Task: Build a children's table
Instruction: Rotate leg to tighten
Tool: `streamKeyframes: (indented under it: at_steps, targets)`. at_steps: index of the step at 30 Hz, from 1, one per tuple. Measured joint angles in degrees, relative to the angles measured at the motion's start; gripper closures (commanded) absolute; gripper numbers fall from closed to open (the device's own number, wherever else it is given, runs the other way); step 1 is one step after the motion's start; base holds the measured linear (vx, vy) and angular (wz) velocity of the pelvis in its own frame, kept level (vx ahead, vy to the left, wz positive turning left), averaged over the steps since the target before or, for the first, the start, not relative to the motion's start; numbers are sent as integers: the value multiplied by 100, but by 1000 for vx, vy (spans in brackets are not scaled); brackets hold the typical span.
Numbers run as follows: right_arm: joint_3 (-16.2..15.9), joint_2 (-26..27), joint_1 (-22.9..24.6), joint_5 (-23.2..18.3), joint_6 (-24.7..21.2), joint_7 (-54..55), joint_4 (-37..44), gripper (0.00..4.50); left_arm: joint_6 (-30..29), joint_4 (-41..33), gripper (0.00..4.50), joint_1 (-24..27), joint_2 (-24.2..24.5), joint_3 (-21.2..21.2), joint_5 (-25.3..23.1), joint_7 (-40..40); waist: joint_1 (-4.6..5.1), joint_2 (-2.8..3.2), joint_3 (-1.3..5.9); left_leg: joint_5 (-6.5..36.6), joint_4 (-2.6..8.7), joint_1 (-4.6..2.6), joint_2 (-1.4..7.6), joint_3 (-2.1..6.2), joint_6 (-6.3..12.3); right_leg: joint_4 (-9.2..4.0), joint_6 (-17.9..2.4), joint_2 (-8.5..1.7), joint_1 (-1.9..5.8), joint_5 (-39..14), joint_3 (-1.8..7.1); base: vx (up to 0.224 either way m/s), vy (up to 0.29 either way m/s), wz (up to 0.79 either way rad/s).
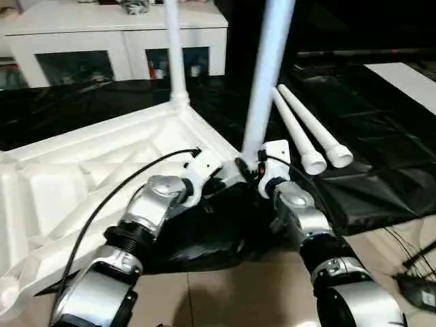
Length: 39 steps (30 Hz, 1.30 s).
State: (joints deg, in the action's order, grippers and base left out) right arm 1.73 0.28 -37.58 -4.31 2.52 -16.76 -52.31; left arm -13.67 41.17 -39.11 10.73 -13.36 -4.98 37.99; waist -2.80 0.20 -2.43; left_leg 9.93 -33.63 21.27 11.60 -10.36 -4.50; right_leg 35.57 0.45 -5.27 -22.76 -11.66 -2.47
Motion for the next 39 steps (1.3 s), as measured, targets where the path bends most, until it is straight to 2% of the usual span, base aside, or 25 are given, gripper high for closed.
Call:
streamKeyframes:
  at_steps: [3, 5, 12, 15, 21, 24, 31, 39]
  targets:
    - [-17, -163, 167, -84, 73, -521, 41, 72, 50, -110, 450, 56, 97, -1, 15, 158, 15, 1, -1, 0, 19, 15, 2, 0, 0, -35, 3, 1, -13, 74, -6, 0, 0, 0]
    - [-73, -361, 263, -185, 79, -1037, 180, 39, 68, -257, 450, 141, 228, 0, 61, 368, 15, 6, -3, -1, 29, 17, 4, 0, 0, -36, 3, 4, -22, 79, -9, 0, 0, 0]
    - [-688, -1240, 779, -223, 106, -3166, 1029, 39, 510, -504, 450, 367, 829, -21, 238, 1369, -14, 9, -4, -2, 46, 30, 21, -2, 2, -59, 11, 21, -34, 68, -15, 0, 0, 0]
    - [-731, -1441, 883, -245, 71, -3665, 1176, 39, 553, -869, 450, 631, 1140, -39, 427, 2035, -17, 13, -7, -2, 34, 44, 21, -6, 3, -61, 6, 21, -41, 61, -12, 0, 0, 0]
    - [-837, -1463, 819, -277, 64, -3907, 1285, 39, 451, -1306, 450, 816, 1304, -248, 563, 2707, -123, 12, -8, -11, 9, 64, 25, -41, 20, -58, -4, 2, -42, 55, -13, 0, 0, 0]
    - [-859, -1455, 793, -277, 65, -3934, 1282, 39, 473, -1307, 450, 816, 1315, -256, 549, 2706, -114, -12, -21, -11, 7, 61, 25, -69, 21, -53, -6, -4, -41, 57, -2, 0, 0, 0]
    - [-857, -1451, 631, -282, 64, -4125, 1262, 39, 383, -1462, 450, 875, 1361, -233, 536, 2686, -81, -55, -37, -12, 8, 58, 28, -77, 22, -46, -6, -3, -42, 59, -1, 0, 0, 0]
    - [-853, -1452, 589, -284, 93, -4152, 1036, 120, 330, -1567, 450, 912, 1384, -234, 531, 2686, -79, -80, -38, -19, 3, 61, 28, -88, 34, -46, -5, -3, -45, 58, 1, 0, 0, 0]
